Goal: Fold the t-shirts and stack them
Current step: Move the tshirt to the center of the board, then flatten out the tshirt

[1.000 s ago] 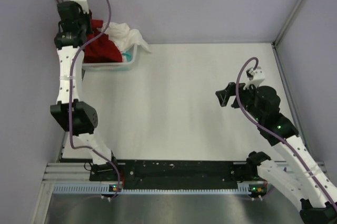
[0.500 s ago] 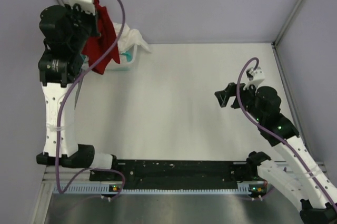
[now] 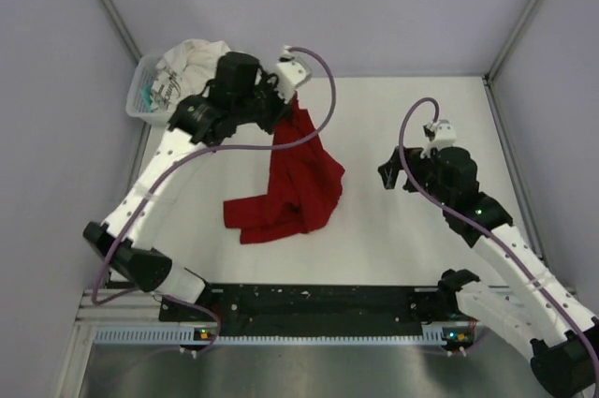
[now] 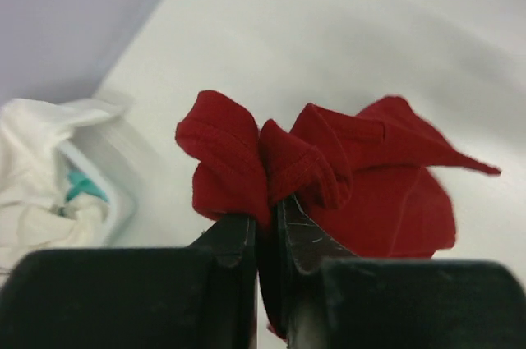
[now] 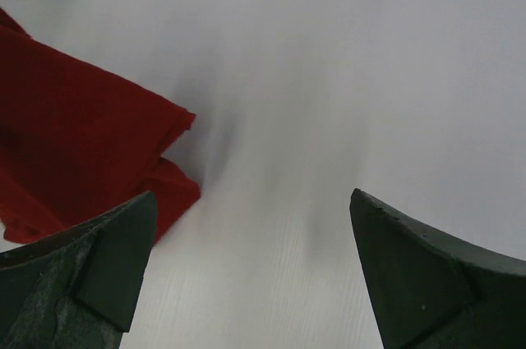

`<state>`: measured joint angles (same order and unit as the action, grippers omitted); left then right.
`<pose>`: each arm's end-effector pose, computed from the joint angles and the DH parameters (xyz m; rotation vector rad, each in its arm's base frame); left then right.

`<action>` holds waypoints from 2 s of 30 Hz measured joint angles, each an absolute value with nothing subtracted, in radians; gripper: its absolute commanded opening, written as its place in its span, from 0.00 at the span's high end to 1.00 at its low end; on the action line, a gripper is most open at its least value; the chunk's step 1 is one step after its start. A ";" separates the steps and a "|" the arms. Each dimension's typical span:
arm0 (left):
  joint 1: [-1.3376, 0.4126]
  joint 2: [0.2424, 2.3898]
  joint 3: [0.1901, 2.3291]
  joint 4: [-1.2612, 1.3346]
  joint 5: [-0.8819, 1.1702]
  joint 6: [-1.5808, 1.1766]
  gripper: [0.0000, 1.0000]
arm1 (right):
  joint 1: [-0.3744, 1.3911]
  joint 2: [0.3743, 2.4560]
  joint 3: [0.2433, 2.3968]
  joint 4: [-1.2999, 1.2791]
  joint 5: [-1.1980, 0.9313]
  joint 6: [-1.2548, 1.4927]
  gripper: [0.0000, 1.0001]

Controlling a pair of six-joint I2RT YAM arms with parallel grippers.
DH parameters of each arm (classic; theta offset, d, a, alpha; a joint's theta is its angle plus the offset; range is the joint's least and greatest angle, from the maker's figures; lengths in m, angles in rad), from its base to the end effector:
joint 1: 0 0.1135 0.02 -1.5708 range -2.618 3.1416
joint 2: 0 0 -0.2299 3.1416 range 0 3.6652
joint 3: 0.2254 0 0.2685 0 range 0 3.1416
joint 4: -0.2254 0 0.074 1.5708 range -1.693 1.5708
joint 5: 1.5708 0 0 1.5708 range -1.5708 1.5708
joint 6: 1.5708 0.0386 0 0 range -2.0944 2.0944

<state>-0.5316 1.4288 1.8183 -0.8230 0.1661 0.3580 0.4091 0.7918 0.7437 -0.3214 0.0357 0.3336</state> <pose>0.2627 -0.1619 0.4489 0.9594 1.7648 -0.2775 0.2095 0.0893 0.2838 -0.0502 1.9670 0.4564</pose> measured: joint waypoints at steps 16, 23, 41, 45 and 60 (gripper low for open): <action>-0.484 1.667 1.719 -0.920 0.140 0.430 0.01 | 0.409 1.268 0.754 -0.358 -0.209 0.289 0.29; -0.311 1.320 1.352 -0.931 0.210 0.500 0.05 | 0.457 1.397 0.838 -0.300 -0.318 0.281 0.33; -0.596 1.275 0.805 -0.817 0.378 0.653 0.04 | 0.547 1.640 0.981 -0.258 -0.211 0.283 1.00; -0.642 1.354 0.774 -0.732 0.294 0.625 0.34 | 0.543 1.571 0.981 -0.258 -0.175 0.283 1.00; -0.594 1.217 0.900 -0.669 -0.138 0.587 1.00 | 0.295 0.980 1.046 -0.337 -0.098 0.276 1.00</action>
<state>-0.5941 1.2171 0.9005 -0.6685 -0.1383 0.5869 0.2951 0.9798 1.0462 -0.3374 -0.0982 0.2764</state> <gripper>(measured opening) 0.012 0.006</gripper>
